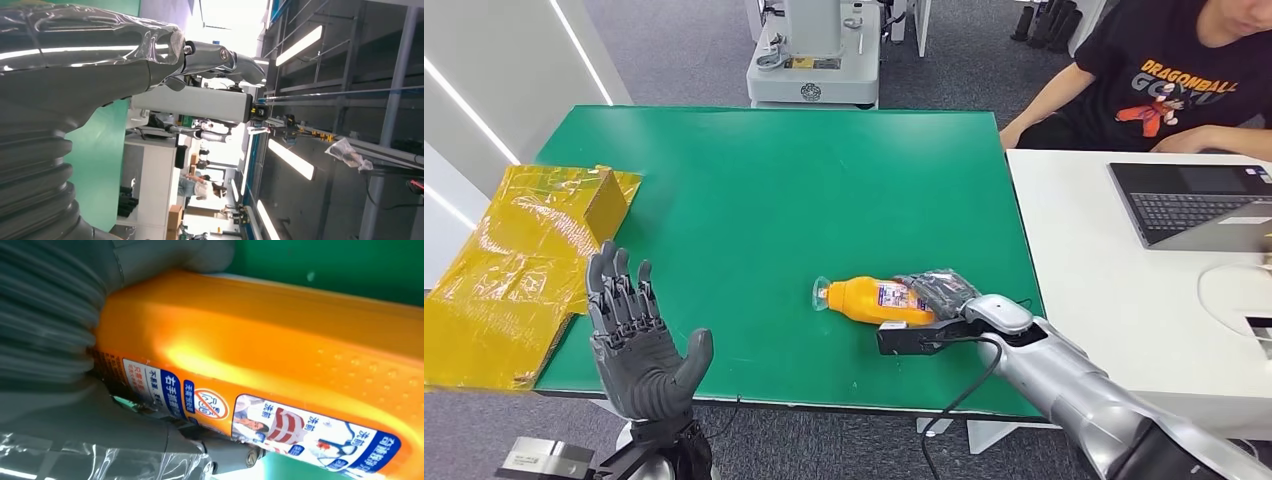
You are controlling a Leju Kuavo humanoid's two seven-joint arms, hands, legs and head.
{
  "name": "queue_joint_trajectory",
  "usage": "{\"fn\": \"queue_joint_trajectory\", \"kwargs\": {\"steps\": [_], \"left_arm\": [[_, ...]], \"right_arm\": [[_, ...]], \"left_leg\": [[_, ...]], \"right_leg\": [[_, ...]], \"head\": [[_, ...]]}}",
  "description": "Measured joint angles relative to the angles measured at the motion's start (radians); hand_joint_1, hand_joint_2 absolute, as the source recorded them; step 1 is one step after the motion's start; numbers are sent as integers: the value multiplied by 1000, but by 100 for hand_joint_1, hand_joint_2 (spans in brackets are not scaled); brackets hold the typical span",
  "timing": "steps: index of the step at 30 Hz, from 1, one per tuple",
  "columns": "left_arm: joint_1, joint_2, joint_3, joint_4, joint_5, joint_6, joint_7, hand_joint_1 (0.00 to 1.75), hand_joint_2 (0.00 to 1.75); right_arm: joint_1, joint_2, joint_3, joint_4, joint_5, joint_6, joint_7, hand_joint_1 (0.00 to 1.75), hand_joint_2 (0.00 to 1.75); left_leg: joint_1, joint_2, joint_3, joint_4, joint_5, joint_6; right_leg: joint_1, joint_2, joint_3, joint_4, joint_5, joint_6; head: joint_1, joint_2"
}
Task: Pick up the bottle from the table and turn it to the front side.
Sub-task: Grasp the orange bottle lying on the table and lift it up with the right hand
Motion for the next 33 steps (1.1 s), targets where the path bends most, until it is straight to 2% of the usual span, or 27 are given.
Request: {"fn": "queue_joint_trajectory", "kwargs": {"steps": [5, 9, 14, 18, 25, 33], "left_arm": [[0, 1, -1, 12, 3, 18, 0, 0, 175], [-3, 8, -7, 42, 33, 25, 0, 0, 175], [-24, 9, -6, 136, 204, -121, 0, 0, 175], [-62, 10, -6, 224, 277, -163, 3, 0, 175], [-152, 10, -13, 352, 310, -229, 53, 0, 175], [-233, 10, -33, 467, 319, -270, 56, 0, 175]], "right_arm": [[66, 26, -76, -67, -41, -154, -77, 175, 175], [107, 53, -144, -124, -40, -228, -130, 175, 175], [181, 86, -248, -210, -74, -330, -199, 175, 175], [250, 112, -318, -265, -108, -409, -250, 175, 175], [331, 130, -364, -325, -150, -436, -347, 175, 175], [365, 135, -365, -367, -138, -389, -354, 175, 175]], "left_leg": [[0, 0, -1, 0, 0, 0], [0, 0, -2, -1, 0, 0], [0, 0, -2, -1, 0, 0], [0, 0, -2, -1, 0, 0], [0, 0, -2, -1, 0, 0], [0, 0, -3, -1, 0, 0]], "right_leg": [[0, 0, -2, 0, -1, 0], [0, 0, -3, 0, -1, -1], [0, 0, -3, 0, -1, 0], [0, 0, -3, 0, -1, 0], [0, 0, -3, 0, -1, 0], [0, 0, -4, 0, -1, -1]], "head": [[0, 0], [0, 0], [0, 0], [0, 0], [0, 0], [0, 0]]}}
